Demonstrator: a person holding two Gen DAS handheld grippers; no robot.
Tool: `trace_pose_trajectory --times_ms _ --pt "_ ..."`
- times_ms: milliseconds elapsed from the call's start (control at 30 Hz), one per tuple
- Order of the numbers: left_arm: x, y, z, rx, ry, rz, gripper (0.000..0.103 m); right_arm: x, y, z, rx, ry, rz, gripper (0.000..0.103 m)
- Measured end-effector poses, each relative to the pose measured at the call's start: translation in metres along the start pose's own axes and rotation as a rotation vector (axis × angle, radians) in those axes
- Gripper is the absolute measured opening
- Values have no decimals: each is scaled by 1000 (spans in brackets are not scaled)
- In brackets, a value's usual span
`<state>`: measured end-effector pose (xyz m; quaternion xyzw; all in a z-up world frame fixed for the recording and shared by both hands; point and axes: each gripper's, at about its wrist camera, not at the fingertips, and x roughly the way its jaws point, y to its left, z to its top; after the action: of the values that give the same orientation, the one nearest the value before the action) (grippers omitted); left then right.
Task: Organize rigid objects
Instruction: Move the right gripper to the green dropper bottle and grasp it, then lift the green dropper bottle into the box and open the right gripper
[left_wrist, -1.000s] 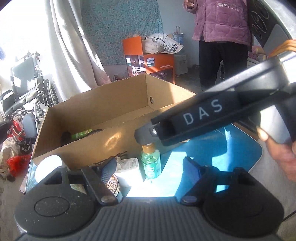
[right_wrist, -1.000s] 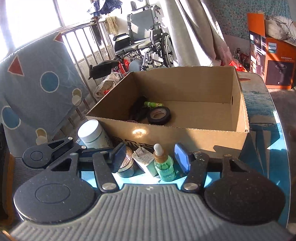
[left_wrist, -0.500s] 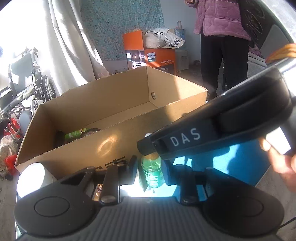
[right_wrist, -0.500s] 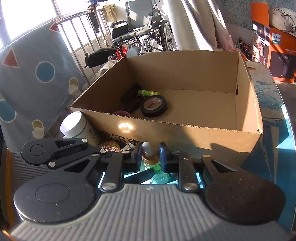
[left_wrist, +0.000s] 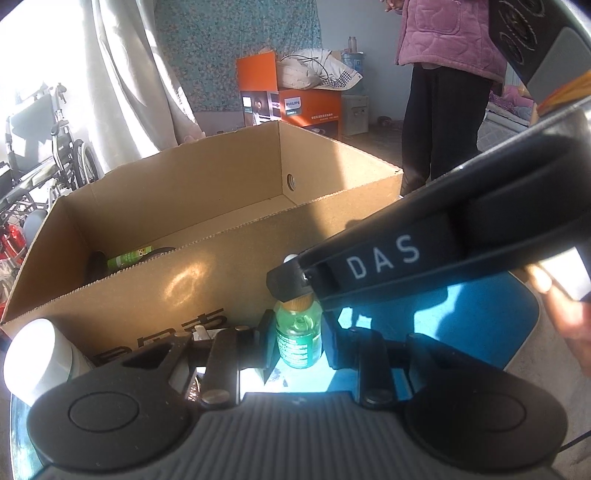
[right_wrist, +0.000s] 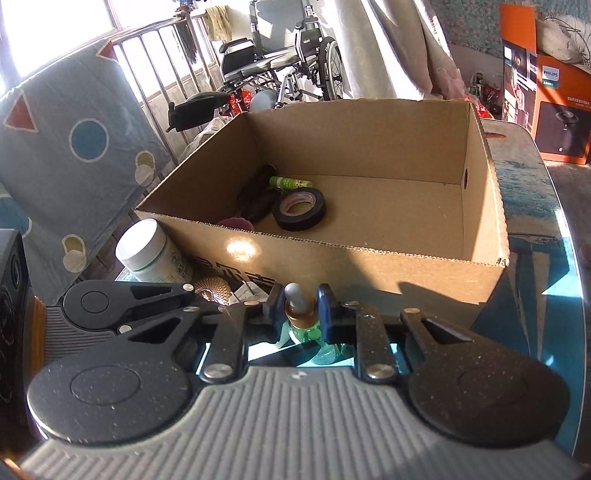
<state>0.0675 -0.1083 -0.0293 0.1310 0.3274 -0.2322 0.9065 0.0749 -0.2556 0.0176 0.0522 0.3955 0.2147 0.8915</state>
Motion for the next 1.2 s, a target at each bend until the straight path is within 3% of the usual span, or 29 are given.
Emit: trace_pose_trajectory --times_ms 200,267,333,467,633,1200 --pt "-4 -5 -3 2 3 -54 29 -13 -3 -8 3 21 -10 18" --pt "-1 -8 -5 18 8 -45 39 -15 -3 -10 -5 24 -14 18" --pt "5 -9 -6 36 23 -32 43 -16 -3 -10 -13 26 -15 18" --pt "17 -12 -9 56 35 -24 42 -16 -3 -10 -23 32 -15 20" --pt "21 -12 -10 52 24 -40 33 -12 -3 -10 -37 54 -27 21" --pt "11 -21 -16 70 -2 -26 33 -11 -5 -10 -40 60 -37 21"
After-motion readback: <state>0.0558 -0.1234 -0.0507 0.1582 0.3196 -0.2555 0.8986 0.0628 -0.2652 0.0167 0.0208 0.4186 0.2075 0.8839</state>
